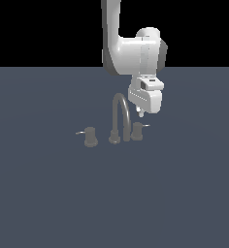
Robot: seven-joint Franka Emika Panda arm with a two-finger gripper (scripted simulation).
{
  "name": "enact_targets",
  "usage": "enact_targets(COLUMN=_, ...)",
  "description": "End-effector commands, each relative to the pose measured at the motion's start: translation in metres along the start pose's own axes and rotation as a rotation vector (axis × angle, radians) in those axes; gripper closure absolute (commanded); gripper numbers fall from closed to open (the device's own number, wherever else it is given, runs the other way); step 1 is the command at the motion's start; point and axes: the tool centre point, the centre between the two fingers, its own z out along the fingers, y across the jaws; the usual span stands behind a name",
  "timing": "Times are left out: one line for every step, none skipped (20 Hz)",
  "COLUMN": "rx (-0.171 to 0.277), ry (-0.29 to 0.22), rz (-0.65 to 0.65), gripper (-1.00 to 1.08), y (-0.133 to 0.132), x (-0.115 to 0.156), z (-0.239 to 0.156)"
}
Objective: Turn on the faucet by rotating a designated handle.
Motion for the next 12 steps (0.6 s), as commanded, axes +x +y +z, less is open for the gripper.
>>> enact_targets(rx=0.002, ry=0.000, rz=0.033, gripper=1.08, y=-0.001, x=0.004, z=0.015)
enact_targets(rx=0.002, ry=0.000, rz=0.044, gripper=1.08, y=-0.002, x=0.005, z=0.020)
enact_targets(rx=0.002, ry=0.000, rz=0.052, gripper=1.08, y=-0.002, x=0.006, z=0.025)
enact_targets(rx=0.002, ry=0.000, rz=0.060, gripper=1.08, y=-0.002, x=0.006, z=0.028)
enact_targets(rx=0.002, ry=0.000, rz=0.067, gripper=1.08, y=-0.002, x=0.007, z=0.032)
enact_targets(rx=0.002, ry=0.000, rz=0.072, gripper=1.08, y=-0.002, x=0.007, z=0.034)
enact_targets(rx=0.003, ry=0.000, rz=0.076, gripper=1.08, y=-0.002, x=0.008, z=0.036)
enact_targets(rx=0.003, ry=0.000, rz=0.079, gripper=1.08, y=-0.002, x=0.008, z=0.038)
enact_targets(rx=0.003, ry=0.000, rz=0.081, gripper=1.08, y=-0.002, x=0.008, z=0.039)
enact_targets(rx=0.003, ry=0.000, rz=0.082, gripper=1.08, y=-0.002, x=0.008, z=0.039)
enact_targets(rx=0.003, ry=0.000, rz=0.082, gripper=1.08, y=-0.002, x=0.008, z=0.039)
enact_targets(rx=0.003, ry=0.000, rz=0.082, gripper=1.08, y=-0.002, x=0.008, z=0.039)
